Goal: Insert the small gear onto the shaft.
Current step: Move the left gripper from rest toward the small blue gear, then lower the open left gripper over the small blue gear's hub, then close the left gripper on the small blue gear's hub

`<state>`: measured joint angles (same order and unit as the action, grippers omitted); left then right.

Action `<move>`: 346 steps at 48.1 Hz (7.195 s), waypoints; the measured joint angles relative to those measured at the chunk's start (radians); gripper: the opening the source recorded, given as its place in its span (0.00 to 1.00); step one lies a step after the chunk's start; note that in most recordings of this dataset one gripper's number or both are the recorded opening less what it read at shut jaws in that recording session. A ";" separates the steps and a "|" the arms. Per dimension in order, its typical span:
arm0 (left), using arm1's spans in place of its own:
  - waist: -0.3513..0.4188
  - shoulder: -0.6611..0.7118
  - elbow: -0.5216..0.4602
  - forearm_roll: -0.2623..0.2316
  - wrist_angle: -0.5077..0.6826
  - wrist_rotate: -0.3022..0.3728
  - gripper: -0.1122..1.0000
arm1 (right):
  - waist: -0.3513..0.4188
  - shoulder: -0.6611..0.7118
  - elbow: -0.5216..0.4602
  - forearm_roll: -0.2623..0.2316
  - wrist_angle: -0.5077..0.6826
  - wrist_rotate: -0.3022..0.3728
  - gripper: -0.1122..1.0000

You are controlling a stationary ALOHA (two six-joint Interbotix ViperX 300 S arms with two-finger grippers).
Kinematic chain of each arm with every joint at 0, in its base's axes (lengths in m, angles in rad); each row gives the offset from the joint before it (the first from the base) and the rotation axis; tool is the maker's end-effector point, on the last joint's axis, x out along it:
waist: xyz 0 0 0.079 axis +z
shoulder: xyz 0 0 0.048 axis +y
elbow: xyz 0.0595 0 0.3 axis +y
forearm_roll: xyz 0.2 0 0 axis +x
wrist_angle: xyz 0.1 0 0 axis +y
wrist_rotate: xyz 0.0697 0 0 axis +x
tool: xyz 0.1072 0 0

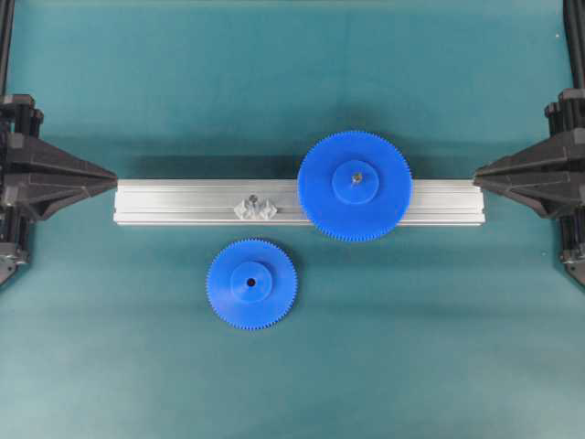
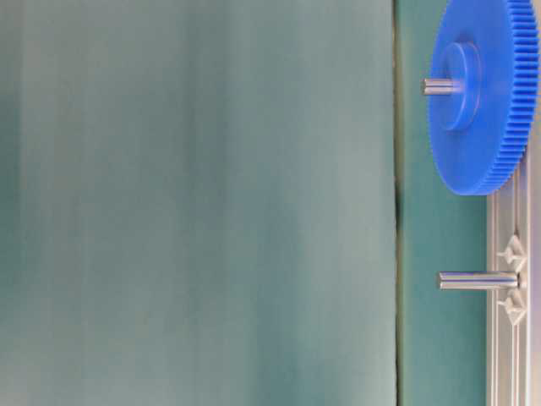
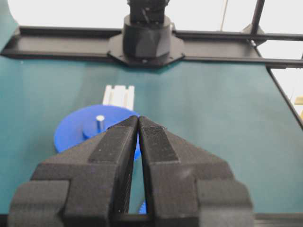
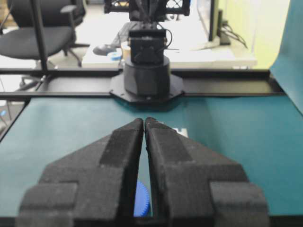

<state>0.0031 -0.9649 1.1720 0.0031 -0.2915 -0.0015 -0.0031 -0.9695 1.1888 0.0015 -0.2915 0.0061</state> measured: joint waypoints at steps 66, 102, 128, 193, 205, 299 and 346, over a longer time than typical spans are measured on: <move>-0.081 0.655 -0.456 0.011 0.494 -0.091 0.47 | -0.091 0.015 -0.092 0.044 0.416 0.018 0.35; -0.138 0.927 -0.666 0.011 0.827 -0.109 0.89 | -0.091 0.002 -0.075 0.044 0.485 0.018 0.35; -0.137 1.078 -0.767 0.012 0.911 -0.112 0.89 | -0.091 -0.067 -0.054 0.046 0.534 0.018 0.35; -0.123 1.189 -0.816 0.015 0.902 -0.098 0.89 | -0.091 -0.094 -0.021 0.046 0.552 0.063 0.35; -0.129 1.189 -0.818 0.015 0.904 -0.098 0.89 | -0.091 -0.094 -0.021 0.049 0.552 0.063 0.35; -0.150 1.210 -0.821 0.017 0.916 -0.101 0.88 | -0.091 -0.110 -0.020 0.049 0.551 0.064 0.35; -0.150 1.201 -0.819 0.015 0.931 -0.100 0.75 | -0.091 -0.146 -0.020 0.049 0.554 0.064 0.35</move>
<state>-0.1473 0.2362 0.3528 0.0184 0.6397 -0.1012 -0.0936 -1.1152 1.1689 0.0506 0.2623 0.0706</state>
